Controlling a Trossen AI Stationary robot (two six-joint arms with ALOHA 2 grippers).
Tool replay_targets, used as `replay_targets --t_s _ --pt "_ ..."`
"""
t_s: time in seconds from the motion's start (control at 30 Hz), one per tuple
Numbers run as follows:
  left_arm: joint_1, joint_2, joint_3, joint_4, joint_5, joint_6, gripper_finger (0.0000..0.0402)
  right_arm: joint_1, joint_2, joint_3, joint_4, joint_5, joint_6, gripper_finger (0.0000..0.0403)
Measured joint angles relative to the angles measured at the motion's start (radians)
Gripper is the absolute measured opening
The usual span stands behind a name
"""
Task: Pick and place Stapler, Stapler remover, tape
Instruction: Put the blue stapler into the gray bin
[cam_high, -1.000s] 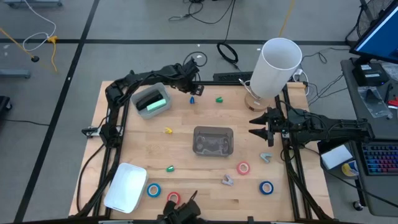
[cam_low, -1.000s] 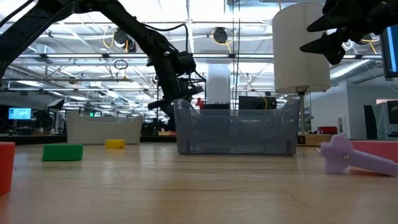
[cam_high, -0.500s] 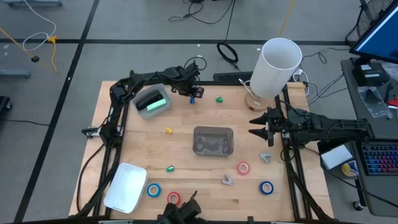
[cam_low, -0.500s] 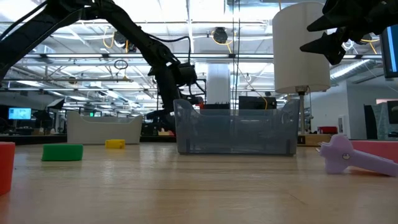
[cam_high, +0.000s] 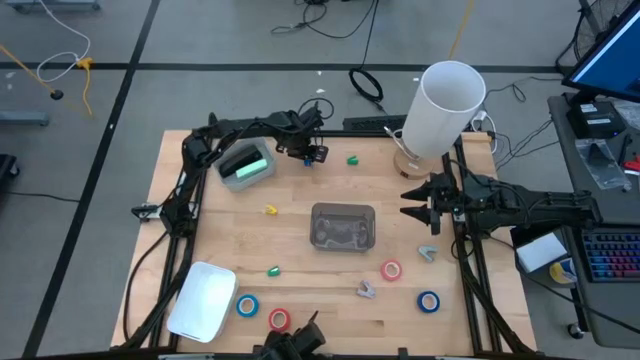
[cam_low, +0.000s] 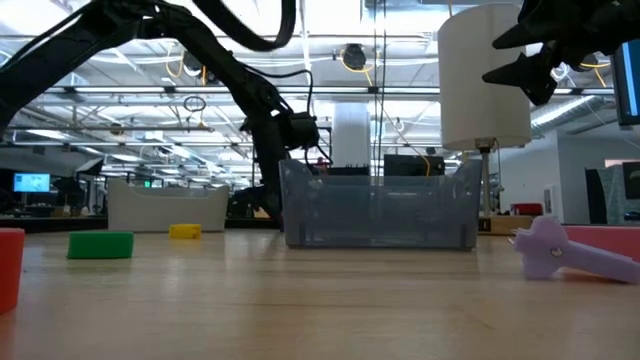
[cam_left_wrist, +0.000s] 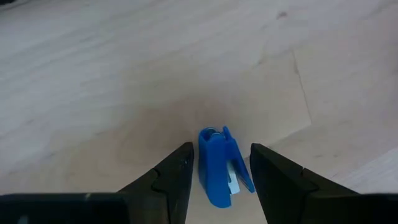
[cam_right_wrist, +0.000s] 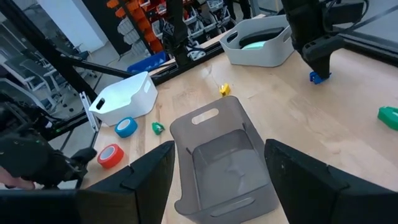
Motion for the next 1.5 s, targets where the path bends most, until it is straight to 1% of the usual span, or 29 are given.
replay_targets --t_s 0.17,0.3,0.37,0.43,0.63,0.7,0.8,0.87,0.97,1.03,1.17,1.27,1.4,1.5 --pt "-0.001 0.001 -0.001 -0.003 -0.005 -0.004 0.0163 0.000 0.000 0.000 0.005 0.000 0.000 0.0242" --pt "-0.007 0.001 -0.002 -0.023 -0.001 0.025 0.0163 0.000 0.000 0.000 0.004 0.000 -0.001 0.0242" --pt "-0.009 0.002 -0.002 -0.035 -0.001 0.025 0.0157 0.000 0.000 0.000 0.004 0.001 -0.002 0.0242" --pt "-0.011 0.002 -0.002 -0.042 -0.005 0.025 0.0142 0.000 0.000 0.000 0.006 0.001 -0.002 0.0242" --pt "-0.011 0.003 -0.003 -0.050 -0.011 0.024 0.0066 0.000 0.000 0.000 0.029 0.001 -0.002 0.0242" --pt "-0.011 -0.004 -0.004 -0.051 -0.010 0.026 0.0051 0.000 0.000 0.000 0.031 0.001 -0.002 0.0242" --pt "-0.011 -0.021 -0.007 -0.057 0.005 0.030 0.0051 0.000 0.000 0.000 0.030 0.001 -0.002 0.0242" --pt "-0.009 -0.044 -0.011 -0.074 0.036 0.044 0.0051 0.000 0.000 0.000 0.030 0.001 -0.002 0.0242" --pt "0.000 -0.114 -0.010 -0.109 0.073 0.068 0.0051 0.000 0.000 0.000 0.030 0.001 -0.002 0.0242" --pt "0.013 -0.166 -0.008 -0.150 0.068 0.094 0.0051 0.000 0.000 0.000 0.030 0.001 -0.003 0.0242" --pt "0.030 -0.285 -0.008 -0.212 0.022 0.133 0.0051 0.000 0.000 0.000 0.030 0.001 -0.006 0.0242" --pt "0.045 -0.378 -0.006 -0.239 -0.041 0.158 0.0051 0.000 0.000 0.000 0.029 0.001 -0.006 0.0242" --pt "0.074 -0.469 -0.006 -0.330 -0.186 0.208 0.0052 0.000 0.000 0.000 0.029 0.001 -0.006 0.0242" --pt "0.098 -0.494 -0.005 -0.451 -0.293 0.226 0.0052 0.000 0.000 0.000 0.029 0.001 -0.006 0.0242"
